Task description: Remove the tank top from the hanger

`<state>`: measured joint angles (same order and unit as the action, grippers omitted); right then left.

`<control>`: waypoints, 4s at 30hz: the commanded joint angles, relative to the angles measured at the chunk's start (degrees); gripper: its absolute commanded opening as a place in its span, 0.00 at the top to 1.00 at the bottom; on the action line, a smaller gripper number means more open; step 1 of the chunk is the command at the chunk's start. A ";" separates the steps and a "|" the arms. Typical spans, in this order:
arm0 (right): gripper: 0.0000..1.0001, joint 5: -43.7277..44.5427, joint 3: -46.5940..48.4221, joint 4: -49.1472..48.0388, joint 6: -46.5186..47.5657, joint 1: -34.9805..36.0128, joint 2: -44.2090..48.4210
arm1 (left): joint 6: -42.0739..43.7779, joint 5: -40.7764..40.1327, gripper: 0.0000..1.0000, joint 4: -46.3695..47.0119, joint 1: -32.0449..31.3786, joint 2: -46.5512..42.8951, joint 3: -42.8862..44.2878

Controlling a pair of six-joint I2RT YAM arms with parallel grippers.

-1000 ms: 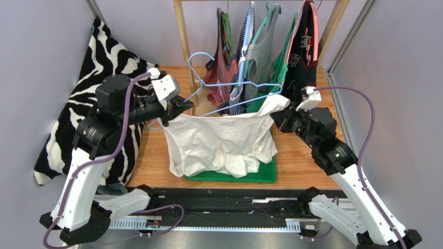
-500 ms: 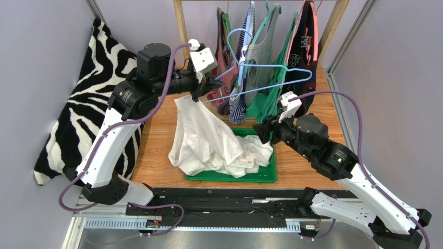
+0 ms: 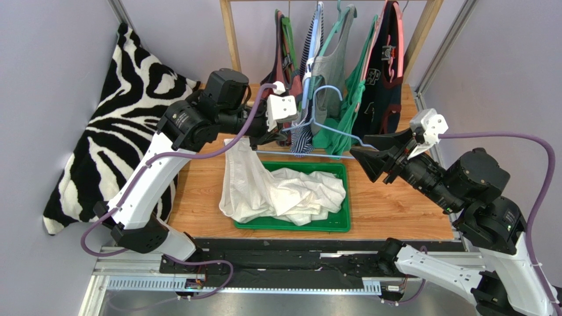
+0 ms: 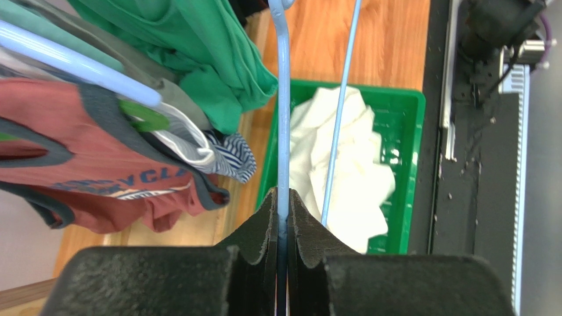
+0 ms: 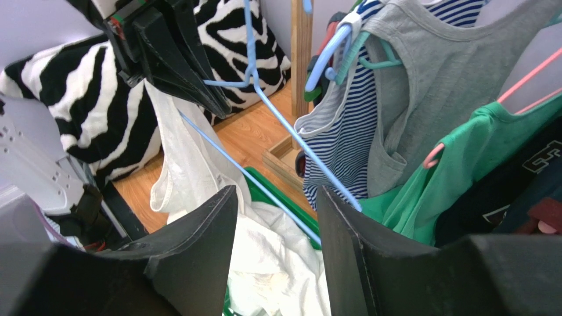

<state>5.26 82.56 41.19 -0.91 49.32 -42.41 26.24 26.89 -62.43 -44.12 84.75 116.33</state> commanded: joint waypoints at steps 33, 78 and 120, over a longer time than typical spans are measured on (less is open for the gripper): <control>1.00 -2.66 -5.91 -3.82 2.66 -0.81 -7.18 | 6.02 0.71 0.05 -2.79 -2.55 -1.61 11.00; 1.00 4.93 -13.04 -12.01 23.58 -0.72 16.05 | -11.83 3.17 1.00 8.56 3.25 -5.03 -6.73; 1.00 16.37 -15.94 -14.47 27.36 -0.80 19.30 | -11.04 -3.24 0.02 5.66 -2.46 -2.74 0.03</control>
<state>21.96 66.72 28.42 26.15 48.66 -22.74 13.58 26.41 -56.05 -46.57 85.49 113.75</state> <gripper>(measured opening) 0.032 0.972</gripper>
